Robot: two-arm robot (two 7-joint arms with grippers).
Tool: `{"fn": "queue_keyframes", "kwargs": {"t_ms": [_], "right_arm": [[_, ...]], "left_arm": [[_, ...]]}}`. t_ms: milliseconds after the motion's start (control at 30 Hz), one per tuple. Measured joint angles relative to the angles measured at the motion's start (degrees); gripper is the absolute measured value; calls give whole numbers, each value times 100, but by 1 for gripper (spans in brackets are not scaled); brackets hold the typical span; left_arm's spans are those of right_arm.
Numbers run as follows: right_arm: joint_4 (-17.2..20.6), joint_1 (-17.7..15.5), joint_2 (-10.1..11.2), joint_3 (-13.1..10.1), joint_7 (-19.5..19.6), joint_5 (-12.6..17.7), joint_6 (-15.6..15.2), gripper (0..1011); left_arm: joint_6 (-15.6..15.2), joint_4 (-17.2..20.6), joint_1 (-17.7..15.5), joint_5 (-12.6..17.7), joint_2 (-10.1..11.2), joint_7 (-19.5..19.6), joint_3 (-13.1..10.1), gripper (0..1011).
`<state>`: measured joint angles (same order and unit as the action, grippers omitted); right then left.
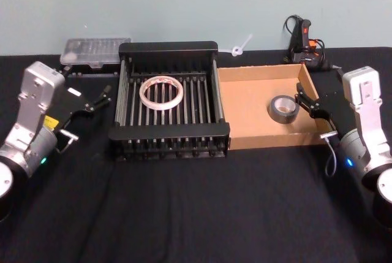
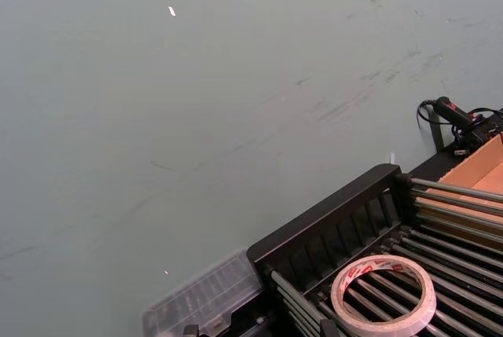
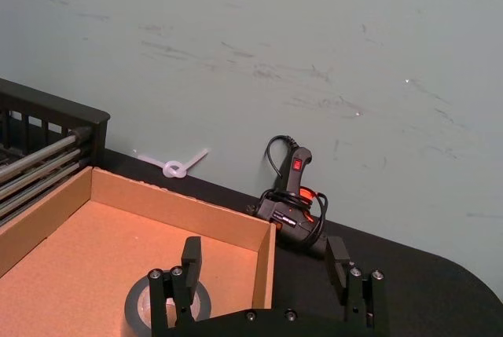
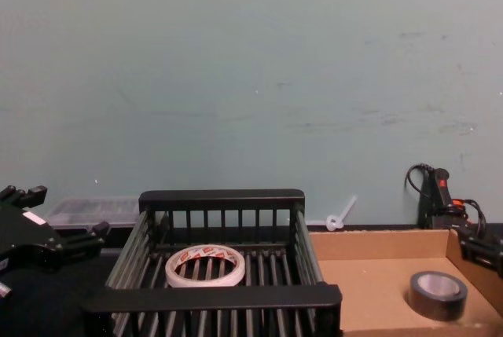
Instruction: Pick up the white tape and place it into the black box , Pick up the silver tape and place it into the brown box.
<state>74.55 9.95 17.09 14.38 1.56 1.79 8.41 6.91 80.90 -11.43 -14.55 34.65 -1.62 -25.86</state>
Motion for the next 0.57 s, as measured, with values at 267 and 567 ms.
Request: {"fn": "queue_keyframes", "kwargs": {"t_ms": [267,567], "right_arm": [[0,0,0,0,0,0,0,1002],[0,0,0,0,1,0,1,1002]], "left_arm": [[0,0,0,0,0,0,0,1002],[0,0,0,0,0,0,0,1001]]}}
